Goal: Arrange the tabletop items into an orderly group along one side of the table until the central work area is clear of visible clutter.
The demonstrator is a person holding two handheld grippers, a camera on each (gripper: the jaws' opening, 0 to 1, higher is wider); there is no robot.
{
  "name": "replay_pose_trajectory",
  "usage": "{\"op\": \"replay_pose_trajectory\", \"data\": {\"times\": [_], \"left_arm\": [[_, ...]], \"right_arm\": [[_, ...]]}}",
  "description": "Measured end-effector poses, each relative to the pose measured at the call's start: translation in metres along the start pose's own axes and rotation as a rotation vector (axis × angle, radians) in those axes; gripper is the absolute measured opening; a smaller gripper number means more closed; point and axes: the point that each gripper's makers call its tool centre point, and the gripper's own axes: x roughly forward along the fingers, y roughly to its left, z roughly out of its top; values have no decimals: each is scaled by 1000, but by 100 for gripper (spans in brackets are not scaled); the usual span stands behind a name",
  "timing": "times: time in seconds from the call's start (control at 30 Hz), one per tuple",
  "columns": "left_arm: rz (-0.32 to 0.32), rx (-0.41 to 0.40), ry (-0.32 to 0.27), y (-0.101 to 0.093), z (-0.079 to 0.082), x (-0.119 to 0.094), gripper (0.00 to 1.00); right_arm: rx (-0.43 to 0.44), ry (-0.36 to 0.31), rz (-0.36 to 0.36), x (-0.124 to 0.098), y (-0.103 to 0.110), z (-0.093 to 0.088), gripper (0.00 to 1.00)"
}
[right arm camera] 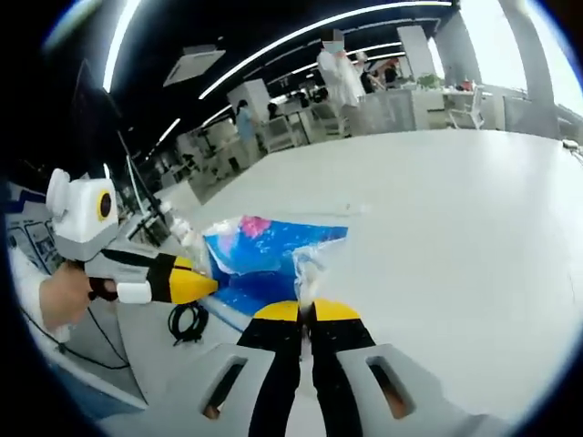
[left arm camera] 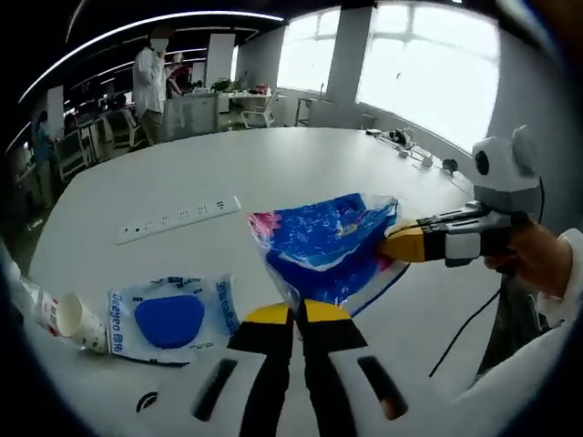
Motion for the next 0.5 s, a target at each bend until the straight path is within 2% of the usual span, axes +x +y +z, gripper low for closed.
{"op": "replay_pose_trajectory", "data": {"times": [0.1,0.23,0.43,0.5], "left_arm": [[1,24,22,-2,-1,11,0],[10,43,65,1,-6,26,0],[5,11,146,14,-22,47,0],[6,-7,154,17,-22,52,0]], "right_arm": [[4,-5,-17,5,-11,-1,0],[70,10,-34,15,-23,-10,0],[44,54,-35,36,-30,-21,0],[31,57,-36,41,-33,-21,0]]}}
